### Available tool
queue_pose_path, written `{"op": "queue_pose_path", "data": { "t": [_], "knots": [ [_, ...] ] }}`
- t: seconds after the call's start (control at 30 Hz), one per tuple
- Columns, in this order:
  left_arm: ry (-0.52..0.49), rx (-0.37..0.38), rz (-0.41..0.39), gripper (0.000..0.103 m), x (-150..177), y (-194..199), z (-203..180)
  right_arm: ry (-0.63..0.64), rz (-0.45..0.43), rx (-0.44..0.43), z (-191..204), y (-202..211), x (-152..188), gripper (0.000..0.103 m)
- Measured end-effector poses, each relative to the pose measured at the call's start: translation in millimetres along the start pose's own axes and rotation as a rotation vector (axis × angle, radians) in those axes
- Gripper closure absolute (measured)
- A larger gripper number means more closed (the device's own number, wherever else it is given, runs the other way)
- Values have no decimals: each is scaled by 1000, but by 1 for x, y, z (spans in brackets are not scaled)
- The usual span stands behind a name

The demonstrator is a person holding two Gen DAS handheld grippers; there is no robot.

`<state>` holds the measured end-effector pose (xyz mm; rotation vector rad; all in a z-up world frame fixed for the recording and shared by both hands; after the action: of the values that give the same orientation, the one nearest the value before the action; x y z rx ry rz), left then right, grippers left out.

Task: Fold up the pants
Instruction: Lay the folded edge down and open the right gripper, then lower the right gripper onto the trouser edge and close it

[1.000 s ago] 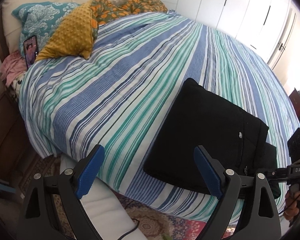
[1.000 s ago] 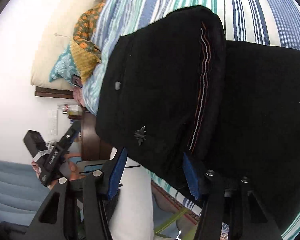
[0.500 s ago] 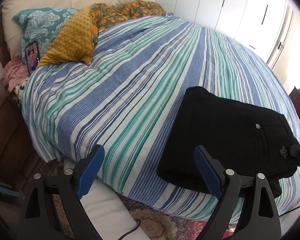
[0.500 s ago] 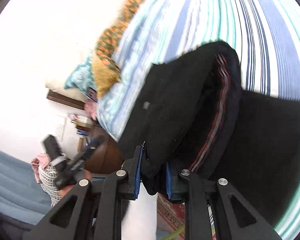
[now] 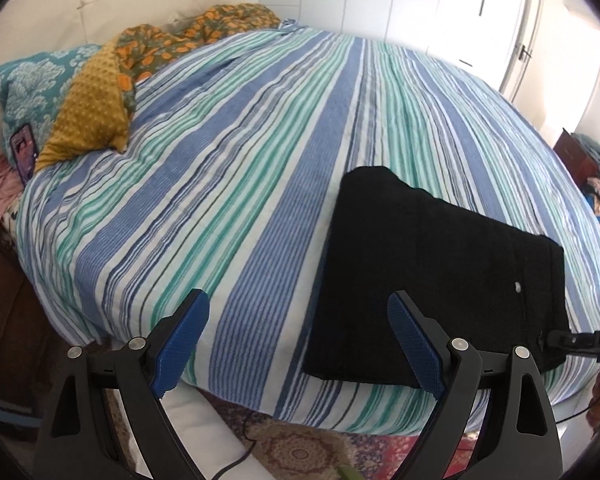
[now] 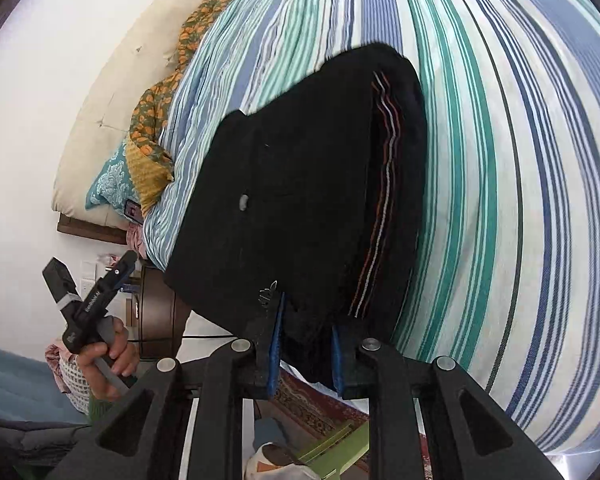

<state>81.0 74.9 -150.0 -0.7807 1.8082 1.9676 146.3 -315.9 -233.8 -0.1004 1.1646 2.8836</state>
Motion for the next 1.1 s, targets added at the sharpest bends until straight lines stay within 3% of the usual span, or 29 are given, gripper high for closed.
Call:
{"op": "queue_pose_path", "data": {
  "t": [0.1, 0.17, 0.2, 0.33, 0.47, 0.6, 0.77, 0.97, 1.1],
  "knots": [
    [-94, -2, -9, 11, -8, 0, -24, -30, -38, -44, -1, 1, 0, 72],
    [-151, 0, -20, 11, -12, 2, -39, -16, -31, -17, 3, 1, -3, 64],
    [-177, 4, -28, 11, -13, 3, -47, 14, -44, 40, 8, 6, -5, 56],
    [-264, 43, -24, 11, -15, -5, -77, 186, -182, 277, 43, 49, -21, 54],
    [-346, 61, 40, 11, -6, -28, -103, 364, -289, 252, 103, 62, -39, 53],
    [-443, 78, 109, 11, 17, -39, -124, 452, -269, 231, 127, 22, -52, 53],
    [-422, 111, 112, 11, 19, -29, -118, 363, -123, 380, 65, -46, -47, 53],
    [-353, 97, 83, 11, 12, -16, -105, 419, -223, 378, 87, -5, -24, 53],
    [-320, 108, 85, 11, 11, -14, -101, 512, -274, 307, 108, 24, 17, 53]
  ]
}}
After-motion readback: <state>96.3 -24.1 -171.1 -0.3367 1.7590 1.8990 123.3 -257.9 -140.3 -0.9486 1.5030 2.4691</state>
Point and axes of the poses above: each gripper's, at about its wrist camera, not at the fingertips, and y roughly against the way its jaws point, z to its left, x to its underside, the point moved 3 cm from there along -y, roughly the way its jaws point, and after that the axes turned 8 degrees about -y, right-handed, at the moved point
